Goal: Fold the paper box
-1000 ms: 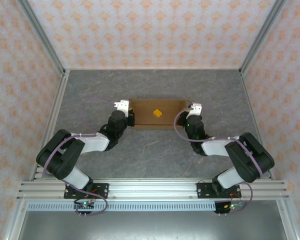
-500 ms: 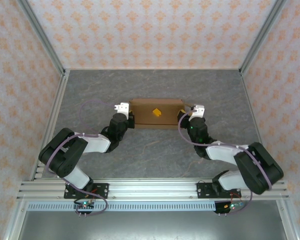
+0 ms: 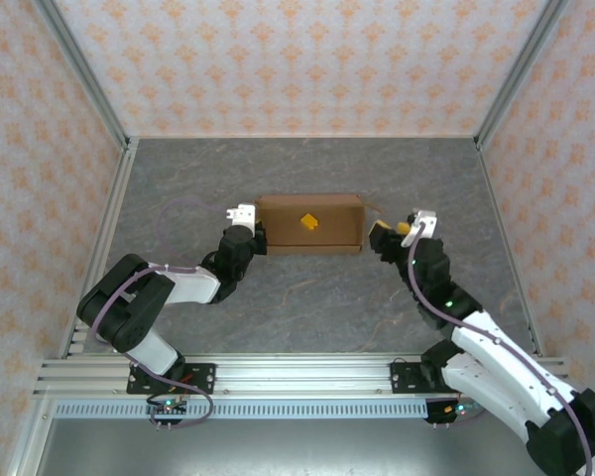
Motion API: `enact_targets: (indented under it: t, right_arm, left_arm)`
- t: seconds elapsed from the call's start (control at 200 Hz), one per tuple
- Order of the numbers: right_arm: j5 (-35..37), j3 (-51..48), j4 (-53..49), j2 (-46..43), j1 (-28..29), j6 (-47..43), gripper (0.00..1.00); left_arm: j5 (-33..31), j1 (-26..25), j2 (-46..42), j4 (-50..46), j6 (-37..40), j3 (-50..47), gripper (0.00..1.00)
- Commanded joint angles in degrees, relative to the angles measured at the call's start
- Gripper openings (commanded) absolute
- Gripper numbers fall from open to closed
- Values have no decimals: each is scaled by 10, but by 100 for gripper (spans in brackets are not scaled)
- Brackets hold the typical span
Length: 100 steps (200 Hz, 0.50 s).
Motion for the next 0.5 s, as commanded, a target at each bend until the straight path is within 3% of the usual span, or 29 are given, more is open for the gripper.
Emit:
enact_targets:
  t: [0.0, 0.25, 0.495]
  right_arm:
    - [-22, 105, -125, 53, 2, -47, 61]
    - [-160, 294, -182, 270, -11, -93, 58]
    - [-233, 365, -182, 393, 1, -81, 52]
  left_arm:
    - [-22, -5, 5, -45, -3, -4, 12]
    - [-16, -6, 1, -42, -8, -14, 23]
    - [-13, -6, -57, -74, -26, -32, 29]
